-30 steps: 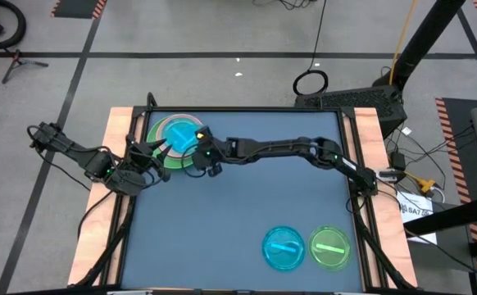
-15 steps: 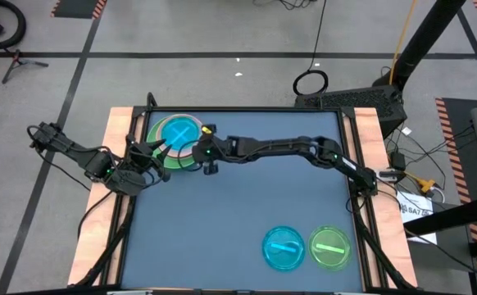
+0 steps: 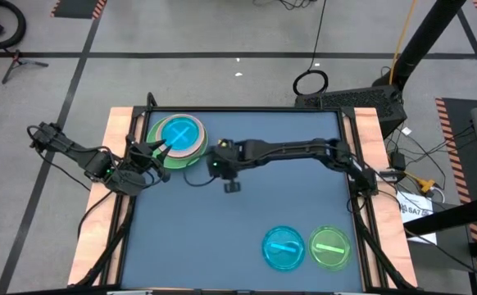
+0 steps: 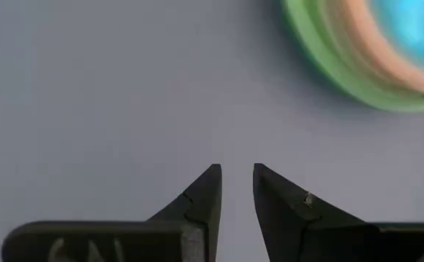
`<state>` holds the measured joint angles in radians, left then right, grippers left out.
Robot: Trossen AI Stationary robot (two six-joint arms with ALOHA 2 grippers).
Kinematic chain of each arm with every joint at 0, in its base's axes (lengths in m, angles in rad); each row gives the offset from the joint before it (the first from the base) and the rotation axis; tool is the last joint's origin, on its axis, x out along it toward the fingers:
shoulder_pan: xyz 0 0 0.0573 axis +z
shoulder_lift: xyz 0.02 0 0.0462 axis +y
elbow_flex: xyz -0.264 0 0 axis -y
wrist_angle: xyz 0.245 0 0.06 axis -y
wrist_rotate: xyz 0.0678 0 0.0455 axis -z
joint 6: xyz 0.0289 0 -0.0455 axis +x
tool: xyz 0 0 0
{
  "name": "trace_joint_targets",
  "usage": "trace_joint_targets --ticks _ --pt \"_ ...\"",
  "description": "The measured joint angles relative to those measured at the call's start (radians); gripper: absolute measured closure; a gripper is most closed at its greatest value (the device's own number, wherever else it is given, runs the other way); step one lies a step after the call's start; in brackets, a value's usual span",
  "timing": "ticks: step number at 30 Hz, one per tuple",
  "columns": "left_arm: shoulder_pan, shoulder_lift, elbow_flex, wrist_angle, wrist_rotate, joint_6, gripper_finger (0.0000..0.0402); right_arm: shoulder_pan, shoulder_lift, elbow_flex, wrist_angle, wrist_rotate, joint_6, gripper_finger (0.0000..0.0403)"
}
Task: Stack plastic plates
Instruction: Stack the bottom blue plate on top of the top blue plate
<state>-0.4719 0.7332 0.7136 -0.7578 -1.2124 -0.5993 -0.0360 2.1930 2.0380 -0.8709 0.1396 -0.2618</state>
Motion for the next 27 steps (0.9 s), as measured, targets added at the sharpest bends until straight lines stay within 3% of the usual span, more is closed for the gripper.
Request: trace_joint_targets --ticks 6,10,16,24,27 --pt "0.0 0.0 0.0 0.0 0.001 -0.005 0.0272 0.015 -0.083 -0.01 -0.247 -0.16 0.081 0.033" --pt "0.0 0.0 0.0 0.0 0.002 -0.005 0.0272 0.037 -0.156 -0.097 -0.269 -0.271 0.106 0.033" --pt "0.0 0.0 0.0 0.001 0.003 -0.006 0.0272 0.093 -0.31 -0.35 -0.217 -0.301 0.169 0.033" --pt "0.0 0.0 0.0 0.003 0.003 -0.014 0.0272 0.187 -0.485 -0.725 -0.079 -0.302 0.407 0.033" --pt "0.0 0.0 0.0 0.003 0.003 -0.013 0.0272 0.216 -0.499 -0.8 -0.083 -0.37 0.519 0.0323"
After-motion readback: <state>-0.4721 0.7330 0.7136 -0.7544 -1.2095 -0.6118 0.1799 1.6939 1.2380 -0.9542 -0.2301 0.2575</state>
